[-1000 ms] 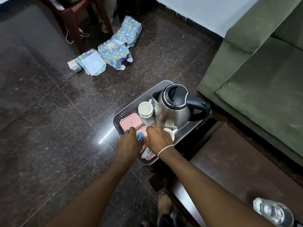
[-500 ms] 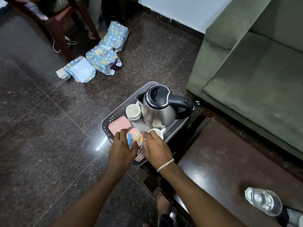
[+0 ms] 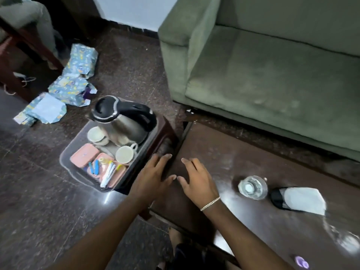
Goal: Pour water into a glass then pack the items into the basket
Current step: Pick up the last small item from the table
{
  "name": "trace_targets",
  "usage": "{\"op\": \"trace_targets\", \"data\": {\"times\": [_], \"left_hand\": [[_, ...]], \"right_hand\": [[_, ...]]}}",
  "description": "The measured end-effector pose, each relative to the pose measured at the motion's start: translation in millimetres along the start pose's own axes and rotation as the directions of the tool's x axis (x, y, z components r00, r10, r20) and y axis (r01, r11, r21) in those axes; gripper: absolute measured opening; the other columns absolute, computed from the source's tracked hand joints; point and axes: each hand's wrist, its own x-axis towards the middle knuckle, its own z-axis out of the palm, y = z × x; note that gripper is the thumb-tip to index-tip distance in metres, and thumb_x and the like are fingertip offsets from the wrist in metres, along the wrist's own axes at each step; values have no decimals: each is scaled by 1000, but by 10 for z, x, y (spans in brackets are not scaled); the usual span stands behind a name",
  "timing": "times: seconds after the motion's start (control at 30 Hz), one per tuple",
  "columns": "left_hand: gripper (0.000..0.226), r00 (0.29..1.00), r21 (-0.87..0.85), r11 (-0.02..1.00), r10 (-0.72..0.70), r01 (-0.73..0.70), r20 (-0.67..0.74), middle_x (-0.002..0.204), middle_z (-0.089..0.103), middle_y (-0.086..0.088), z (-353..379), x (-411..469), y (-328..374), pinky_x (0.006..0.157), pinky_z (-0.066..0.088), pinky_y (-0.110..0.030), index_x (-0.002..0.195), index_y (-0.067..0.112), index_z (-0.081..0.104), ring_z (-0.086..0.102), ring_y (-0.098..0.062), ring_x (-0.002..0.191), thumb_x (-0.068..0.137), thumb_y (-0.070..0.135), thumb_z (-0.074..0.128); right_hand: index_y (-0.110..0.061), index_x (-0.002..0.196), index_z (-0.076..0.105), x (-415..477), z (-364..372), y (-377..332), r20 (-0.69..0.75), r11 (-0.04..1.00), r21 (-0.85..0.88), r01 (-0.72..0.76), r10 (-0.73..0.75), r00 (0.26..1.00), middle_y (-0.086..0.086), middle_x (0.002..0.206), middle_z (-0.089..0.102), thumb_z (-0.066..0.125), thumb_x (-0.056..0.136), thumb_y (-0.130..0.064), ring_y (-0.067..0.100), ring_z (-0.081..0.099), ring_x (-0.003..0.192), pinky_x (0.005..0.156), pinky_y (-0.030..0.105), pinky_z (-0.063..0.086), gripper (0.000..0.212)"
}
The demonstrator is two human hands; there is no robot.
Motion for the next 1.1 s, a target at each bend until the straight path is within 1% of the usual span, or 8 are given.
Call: {"op": "trace_targets", "data": {"times": [0.13,0.33,0.53,0.63,0.83,0.93,1.0,1.1], "left_hand": [[72,994,27,996,79,-81,75,137,48,0,445,95,598,87,58,-39,149,23,43,60,-24,119,88,47,74],[72,963,-14,983,183,-184,200,137,47,2,1180,40,1426,90,57,-36,149,26,40,60,-21,118,87,49,70],[69,899,-53,947,316,-316,303,137,51,-3,1926,-162,2172,93,54,-34,147,19,46,63,-25,116,89,47,70],[68,872,-77,946,320,-315,372,140,46,0,2236,-286,2486,96,54,-38,151,24,42,61,-25,120,91,48,66],[66,831,-72,954,288,-290,476,133,44,0,2580,-413,2746,89,56,-43,150,25,39,62,-29,111,92,47,65],[67,800,-54,950,289,-308,525,135,43,-1,2689,-461,2745,90,56,-42,151,26,39,64,-30,112,93,46,64],[67,785,-56,946,298,-320,542,136,43,0,2757,-495,2722,90,56,-41,151,26,38,64,-30,111,93,45,64],[67,776,-45,940,305,-338,552,138,43,-1,2872,-524,2687,90,55,-41,152,25,38,65,-32,111,93,45,62]], "right_hand": [[-16,144,49,-449,-299,587,-43,995,-5,-100,100,994,4,133,54,68,88,-33,28,56,119,100,41,50,61],[-13,142,51,-1177,-673,1436,-75,968,15,-249,249,966,6,137,54,69,90,-31,28,55,124,99,38,51,58],[-13,137,55,-1958,-933,2156,-102,920,-5,-391,388,916,5,131,57,69,90,-30,26,58,118,94,36,51,52],[-13,132,59,-2335,-956,2467,-116,890,-4,-455,452,884,5,127,58,70,87,-28,28,59,113,92,38,53,49],[-17,126,61,-2999,-712,2952,-42,798,16,-603,603,797,1,119,57,76,82,-37,27,63,101,80,35,56,50],[-17,123,66,-3185,-523,3082,-22,784,28,-621,621,783,4,123,59,81,78,-40,30,64,106,87,37,56,53],[-18,121,69,-3237,-427,3123,-27,779,35,-626,627,779,5,125,60,84,75,-36,30,64,110,90,35,56,52],[-17,116,70,-3266,-335,3154,-33,780,44,-624,626,779,7,121,60,84,72,-22,31,68,98,81,35,57,46]]}}
